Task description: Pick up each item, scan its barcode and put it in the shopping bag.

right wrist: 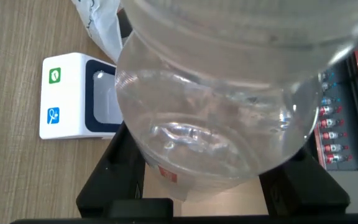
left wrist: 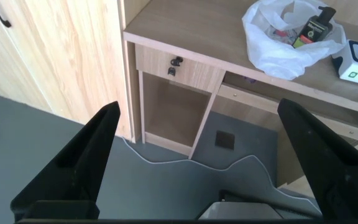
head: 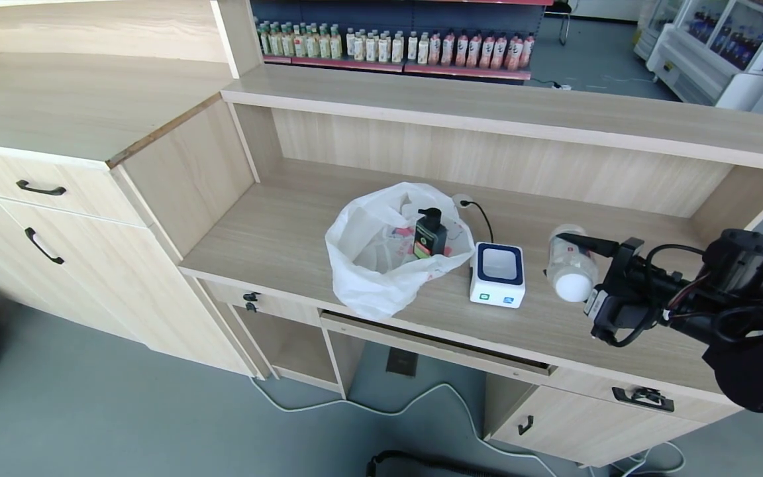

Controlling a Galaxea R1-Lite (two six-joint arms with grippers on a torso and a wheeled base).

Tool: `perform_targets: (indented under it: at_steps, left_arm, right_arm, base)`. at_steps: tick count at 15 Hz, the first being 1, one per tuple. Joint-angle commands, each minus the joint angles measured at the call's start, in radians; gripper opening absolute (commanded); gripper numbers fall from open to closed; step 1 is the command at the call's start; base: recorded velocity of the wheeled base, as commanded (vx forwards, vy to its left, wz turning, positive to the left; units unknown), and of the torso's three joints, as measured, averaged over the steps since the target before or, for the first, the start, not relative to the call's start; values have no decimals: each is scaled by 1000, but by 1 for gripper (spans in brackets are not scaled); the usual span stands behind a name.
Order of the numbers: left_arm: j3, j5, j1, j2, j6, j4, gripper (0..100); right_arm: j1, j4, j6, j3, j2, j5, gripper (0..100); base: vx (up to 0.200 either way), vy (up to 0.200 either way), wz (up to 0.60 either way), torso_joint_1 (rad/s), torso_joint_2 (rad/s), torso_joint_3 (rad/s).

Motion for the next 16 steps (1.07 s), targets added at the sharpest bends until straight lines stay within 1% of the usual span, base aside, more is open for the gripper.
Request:
perform_targets:
  at_steps: [1, 6, 9, 16]
  left_arm:
    - [0, 0, 0, 0, -1, -1, 100]
    - [0, 0, 0, 0, -1, -1, 100]
    - [0, 0, 0, 0, -1, -1, 100]
    - [0, 0, 0, 0, -1, -1, 100]
  right_arm:
    - [1, -4, 0, 5, 22, 0, 0]
    - [1, -29, 1, -3, 54, 0, 0]
    - [21, -81, 10, -26, 94, -1, 0]
    - [35, -85, 17, -97, 149, -1, 0]
  base:
    - [0, 0, 0, 0, 0, 0]
    - [0, 0, 0, 0, 0, 0]
    - [0, 0, 0, 0, 0, 0]
    - [0, 0, 0, 0, 0, 0]
